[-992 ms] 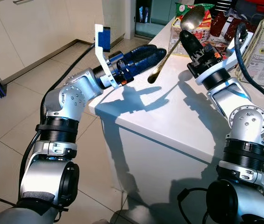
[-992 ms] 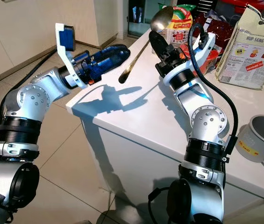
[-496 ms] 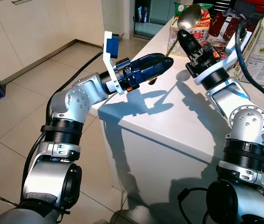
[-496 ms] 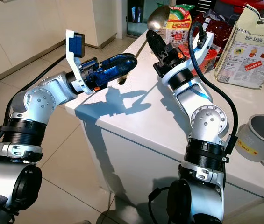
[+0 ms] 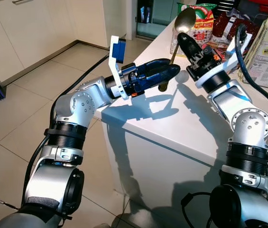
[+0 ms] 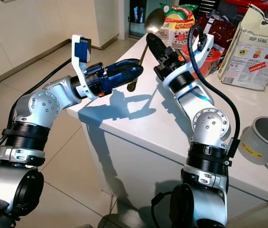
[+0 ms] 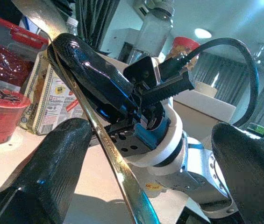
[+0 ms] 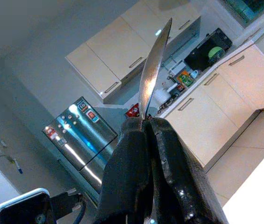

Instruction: Setting the table

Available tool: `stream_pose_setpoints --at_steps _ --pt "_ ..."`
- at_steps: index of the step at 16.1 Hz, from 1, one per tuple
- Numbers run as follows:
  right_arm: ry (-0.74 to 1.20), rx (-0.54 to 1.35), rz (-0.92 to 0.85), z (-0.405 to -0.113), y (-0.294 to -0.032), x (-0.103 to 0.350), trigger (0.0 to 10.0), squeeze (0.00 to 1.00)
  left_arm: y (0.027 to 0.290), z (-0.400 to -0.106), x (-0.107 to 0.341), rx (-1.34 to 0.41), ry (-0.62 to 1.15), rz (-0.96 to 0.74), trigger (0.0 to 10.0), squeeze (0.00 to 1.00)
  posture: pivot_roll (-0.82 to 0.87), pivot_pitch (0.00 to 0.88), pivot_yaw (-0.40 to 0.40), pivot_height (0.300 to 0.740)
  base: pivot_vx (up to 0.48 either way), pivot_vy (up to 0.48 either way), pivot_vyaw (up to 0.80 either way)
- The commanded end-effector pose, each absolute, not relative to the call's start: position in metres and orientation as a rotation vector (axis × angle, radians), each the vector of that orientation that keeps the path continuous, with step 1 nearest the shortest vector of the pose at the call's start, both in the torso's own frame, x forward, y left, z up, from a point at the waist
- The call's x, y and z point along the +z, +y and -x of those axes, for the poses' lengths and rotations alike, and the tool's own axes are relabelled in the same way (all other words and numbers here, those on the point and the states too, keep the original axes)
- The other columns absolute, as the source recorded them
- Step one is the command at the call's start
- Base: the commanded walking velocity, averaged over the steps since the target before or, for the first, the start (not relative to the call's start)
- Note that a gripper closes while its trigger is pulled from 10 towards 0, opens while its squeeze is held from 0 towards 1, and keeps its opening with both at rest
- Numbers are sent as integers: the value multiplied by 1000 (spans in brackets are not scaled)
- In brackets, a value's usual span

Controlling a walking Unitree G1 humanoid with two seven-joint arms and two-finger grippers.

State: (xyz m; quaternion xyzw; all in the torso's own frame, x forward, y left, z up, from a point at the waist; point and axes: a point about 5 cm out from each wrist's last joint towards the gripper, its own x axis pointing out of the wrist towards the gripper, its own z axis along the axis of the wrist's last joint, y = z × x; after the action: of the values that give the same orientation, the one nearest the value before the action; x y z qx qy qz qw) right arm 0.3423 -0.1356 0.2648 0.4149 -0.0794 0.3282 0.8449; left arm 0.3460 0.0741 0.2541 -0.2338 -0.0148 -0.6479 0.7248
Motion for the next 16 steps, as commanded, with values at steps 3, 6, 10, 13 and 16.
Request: stream_pose_setpoints --at_steps 3,6,10,13,16 --pt "-184 715 -872 -339 -135 269 0 0 79 -347 256 -1427 -34 491 10000 0 -15 0 26 740 0 0 0" --pt "-186 717 -875 -340 -135 269 0 0 78 -348 253 -1426 -24 476 10000 0 -16 0 23 740 0 0 0" --pt "-185 720 -860 -340 -133 271 0 0 75 -350 248 -1404 -24 454 10000 0 -25 0 21 740 0 0 0" --pt "-175 721 -837 -339 -129 270 0 0 74 -350 249 -1406 -34 453 10000 0 -29 0 21 740 0 0 0" --pt "-175 722 -840 -338 -127 270 0 0 73 -350 248 -1404 -33 438 10000 0 -28 0 24 740 0 0 0"
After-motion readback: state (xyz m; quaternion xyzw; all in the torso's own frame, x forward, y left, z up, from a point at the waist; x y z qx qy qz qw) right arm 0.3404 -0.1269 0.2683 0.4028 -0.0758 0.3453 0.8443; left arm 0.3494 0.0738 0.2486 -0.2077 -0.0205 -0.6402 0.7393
